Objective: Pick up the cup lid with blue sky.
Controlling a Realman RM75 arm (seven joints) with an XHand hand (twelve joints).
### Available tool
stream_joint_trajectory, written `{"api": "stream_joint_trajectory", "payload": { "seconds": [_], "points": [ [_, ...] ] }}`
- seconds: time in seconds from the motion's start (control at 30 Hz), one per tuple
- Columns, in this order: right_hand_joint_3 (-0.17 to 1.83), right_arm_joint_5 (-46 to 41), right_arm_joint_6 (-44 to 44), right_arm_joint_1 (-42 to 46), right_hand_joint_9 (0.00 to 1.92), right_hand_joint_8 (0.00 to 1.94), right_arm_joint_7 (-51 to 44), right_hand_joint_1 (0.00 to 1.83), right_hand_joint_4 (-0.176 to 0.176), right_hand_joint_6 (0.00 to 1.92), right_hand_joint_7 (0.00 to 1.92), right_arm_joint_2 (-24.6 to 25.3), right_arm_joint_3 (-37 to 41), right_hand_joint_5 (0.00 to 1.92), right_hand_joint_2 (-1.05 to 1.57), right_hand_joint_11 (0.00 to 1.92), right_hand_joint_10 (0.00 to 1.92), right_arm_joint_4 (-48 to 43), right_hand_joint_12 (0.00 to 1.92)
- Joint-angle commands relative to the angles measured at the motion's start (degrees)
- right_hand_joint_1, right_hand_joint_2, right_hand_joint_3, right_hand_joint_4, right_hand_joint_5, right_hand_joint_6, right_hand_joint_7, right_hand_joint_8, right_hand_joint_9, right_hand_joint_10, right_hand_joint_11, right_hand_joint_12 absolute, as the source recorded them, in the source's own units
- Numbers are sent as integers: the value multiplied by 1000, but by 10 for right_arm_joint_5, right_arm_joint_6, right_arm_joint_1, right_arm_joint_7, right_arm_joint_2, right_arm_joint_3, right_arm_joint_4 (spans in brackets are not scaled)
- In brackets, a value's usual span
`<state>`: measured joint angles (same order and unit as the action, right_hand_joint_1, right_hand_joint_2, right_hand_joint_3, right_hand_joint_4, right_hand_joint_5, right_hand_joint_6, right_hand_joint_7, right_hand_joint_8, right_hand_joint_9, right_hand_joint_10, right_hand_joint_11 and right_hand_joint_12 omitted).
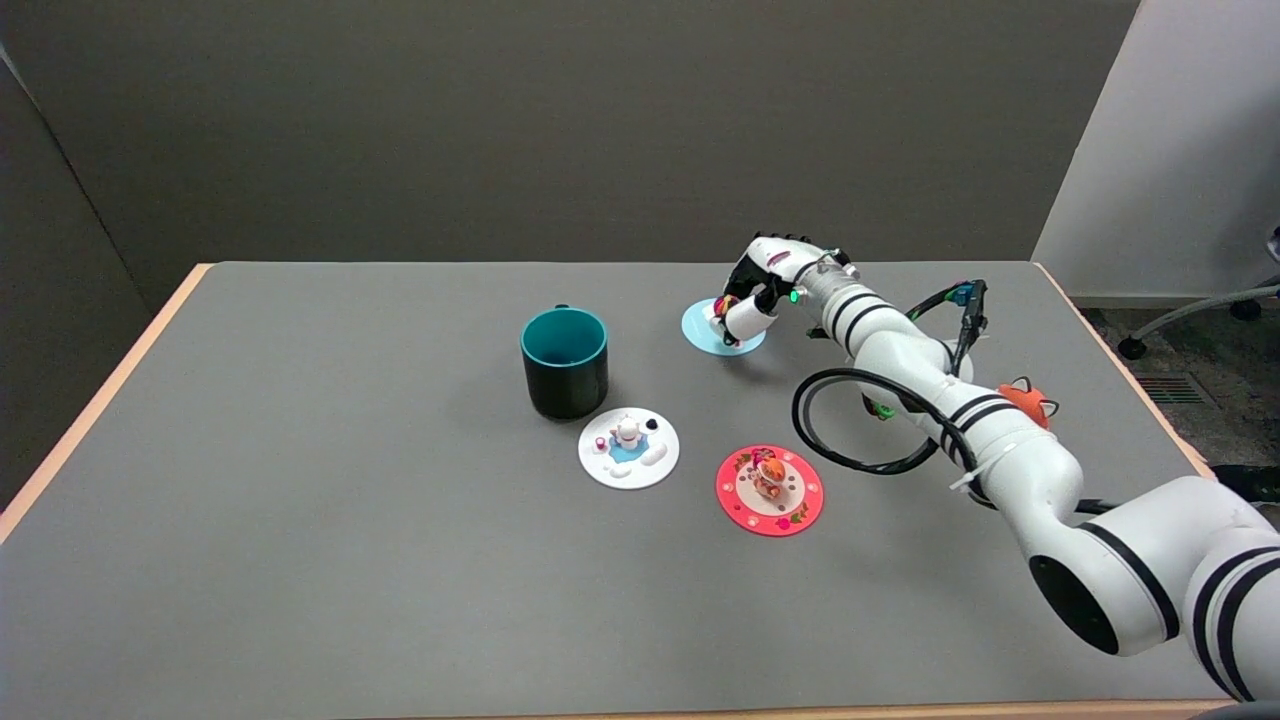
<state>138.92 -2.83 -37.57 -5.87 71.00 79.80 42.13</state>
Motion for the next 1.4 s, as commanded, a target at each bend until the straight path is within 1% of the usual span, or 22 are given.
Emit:
{"api": "stream_joint_trajectory", "payload": {
  "seconds": [0.03,0.13,0.33,0.5,0.9,0.93,0.97,1.0,1.03,1.07,1.1,1.2,1.33,1.4],
  "points": [
    [703,1,13,0,455,656,-2,946,-147,305,634,3,-1,849,668,415,500,-5,388],
    [688,1,16,2,433,767,-2,961,-139,308,572,2,-1,849,715,415,585,-4,391],
    [669,0,16,6,385,894,-2,984,-124,314,485,2,2,833,788,408,732,-3,433],
    [664,0,16,8,369,923,-2,990,-114,322,463,1,3,820,815,399,778,-2,459],
    [660,1,19,10,350,952,-2,989,-104,344,442,0,2,807,832,391,818,-2,481],
    [428,1,20,10,343,966,-2,1025,-103,835,436,0,2,790,983,378,836,-3,518],
    [210,1,21,10,340,966,-2,1049,-91,1307,429,0,2,770,1128,358,841,-3,573],
    [209,1,23,10,328,999,-2,1040,-79,1320,390,0,2,760,1134,361,860,-3,573],
    [198,1,24,10,306,1064,-2,1037,-75,1334,334,0,3,750,1144,373,903,-4,547],
    [195,1,24,10,298,1083,-2,1028,-61,1342,309,0,3,745,1149,371,920,-4,551],
    [199,1,24,10,288,1102,-2,1026,-57,1340,298,0,3,747,1146,375,933,-4,548],
    [196,1,24,10,244,1146,-2,986,-7,1386,214,0,4,719,1164,375,992,-3,578],
    [196,1,27,10,223,1156,-2,949,25,1442,171,1,5,683,1185,370,1024,-2,603],
    [199,1,28,10,216,1156,-2,938,32,1463,163,2,5,670,1192,367,1034,-3,612]
  ]
}}
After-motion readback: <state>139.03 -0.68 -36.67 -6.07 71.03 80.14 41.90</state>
